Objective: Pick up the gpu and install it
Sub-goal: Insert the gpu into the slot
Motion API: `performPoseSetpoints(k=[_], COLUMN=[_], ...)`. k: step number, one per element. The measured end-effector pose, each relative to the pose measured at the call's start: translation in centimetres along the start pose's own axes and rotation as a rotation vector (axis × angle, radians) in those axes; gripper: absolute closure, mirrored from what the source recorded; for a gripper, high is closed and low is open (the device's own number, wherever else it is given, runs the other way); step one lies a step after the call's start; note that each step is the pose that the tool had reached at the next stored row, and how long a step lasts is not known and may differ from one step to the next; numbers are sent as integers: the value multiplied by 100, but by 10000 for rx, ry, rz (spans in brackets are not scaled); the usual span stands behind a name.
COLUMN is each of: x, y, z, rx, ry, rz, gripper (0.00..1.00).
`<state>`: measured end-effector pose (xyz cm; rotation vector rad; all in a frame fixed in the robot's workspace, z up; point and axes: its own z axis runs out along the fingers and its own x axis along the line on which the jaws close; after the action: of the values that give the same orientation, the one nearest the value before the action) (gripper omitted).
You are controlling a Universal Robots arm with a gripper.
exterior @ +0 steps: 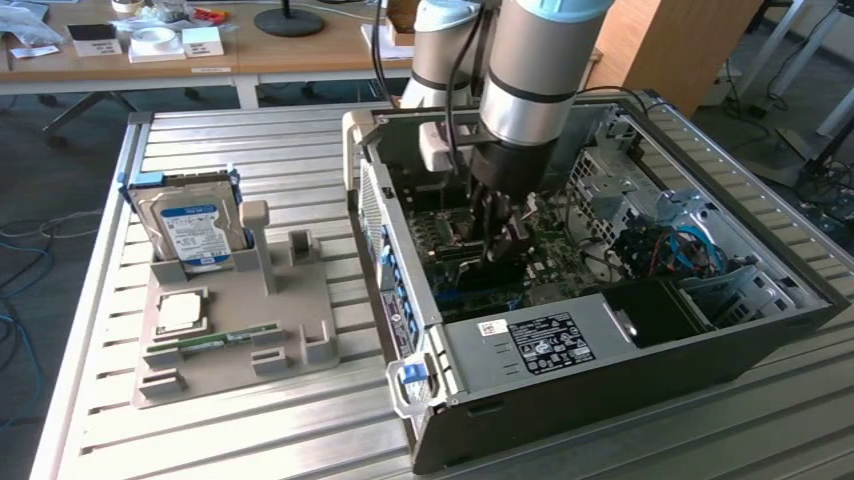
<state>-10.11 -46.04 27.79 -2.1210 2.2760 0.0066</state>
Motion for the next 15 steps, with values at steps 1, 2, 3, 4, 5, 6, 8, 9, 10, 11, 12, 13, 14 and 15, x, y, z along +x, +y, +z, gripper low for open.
performPoseSetpoints(k=[1,2,3,4,5,6,8,9,10,11,12,13,14,15], x=[-1,-1,-2,-2,-3,-3,-4,-5,-5,-5,-5,-5,-5,-6], y=[0,0,-1,-1,-2,-2,-3,-3,-3,-3,-4,-4,-3,-4], z=[-19,-38,-57,-76,-96,-116,-157,-177,-192,-199,-202,-202,-203,-203], rx=[-1,-1,0,0,0,1,0,0,0,0,1,1,2,1], ry=[1,2,2,2,2,2,3,3,4,5,3,3,3,3], rz=[1,1,1,1,1,2,2,3,2,3,2,2,3,2], gripper=[48,48,48,48,48,48,48,48,48,48,48,48,48,48])
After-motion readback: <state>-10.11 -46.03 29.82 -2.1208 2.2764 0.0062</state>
